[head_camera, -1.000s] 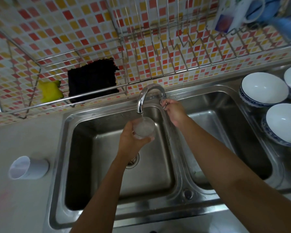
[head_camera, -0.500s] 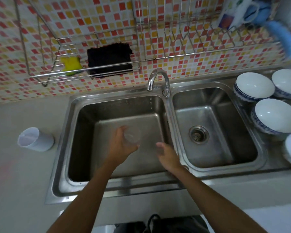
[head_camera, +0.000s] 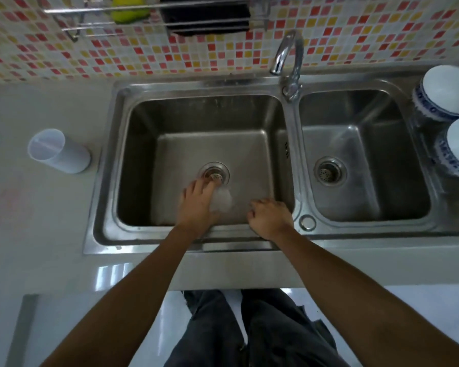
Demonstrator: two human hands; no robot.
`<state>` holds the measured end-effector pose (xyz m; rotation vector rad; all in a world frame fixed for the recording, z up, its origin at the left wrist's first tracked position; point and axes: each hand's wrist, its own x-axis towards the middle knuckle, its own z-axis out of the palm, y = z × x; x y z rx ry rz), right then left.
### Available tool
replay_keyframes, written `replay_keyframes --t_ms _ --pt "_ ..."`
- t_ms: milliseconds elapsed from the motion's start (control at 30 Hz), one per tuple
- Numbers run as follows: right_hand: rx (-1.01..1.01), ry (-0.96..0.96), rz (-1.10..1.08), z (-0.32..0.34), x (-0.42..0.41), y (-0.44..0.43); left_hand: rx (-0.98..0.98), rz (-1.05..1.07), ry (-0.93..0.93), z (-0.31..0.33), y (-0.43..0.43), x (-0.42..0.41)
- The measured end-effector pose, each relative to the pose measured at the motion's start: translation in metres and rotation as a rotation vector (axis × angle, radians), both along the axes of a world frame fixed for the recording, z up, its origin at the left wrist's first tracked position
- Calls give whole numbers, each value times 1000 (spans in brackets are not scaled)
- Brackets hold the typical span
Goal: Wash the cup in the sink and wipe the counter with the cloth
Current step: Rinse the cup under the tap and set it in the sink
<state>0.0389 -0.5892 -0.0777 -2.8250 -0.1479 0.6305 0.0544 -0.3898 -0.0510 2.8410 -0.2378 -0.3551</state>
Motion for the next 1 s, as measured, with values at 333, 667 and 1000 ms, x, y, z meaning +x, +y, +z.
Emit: replay_keyframes --t_ms 333,667,1000 --pt "-2 -13 -45 -1 -3 1 375 -193 -97 -1 2 6" --pt "-1 -22 -56 -4 -2 1 792 -506 -211 28 -3 21" --pt "-6 -29 -52 -6 -3 1 775 -418 -240 24 7 26"
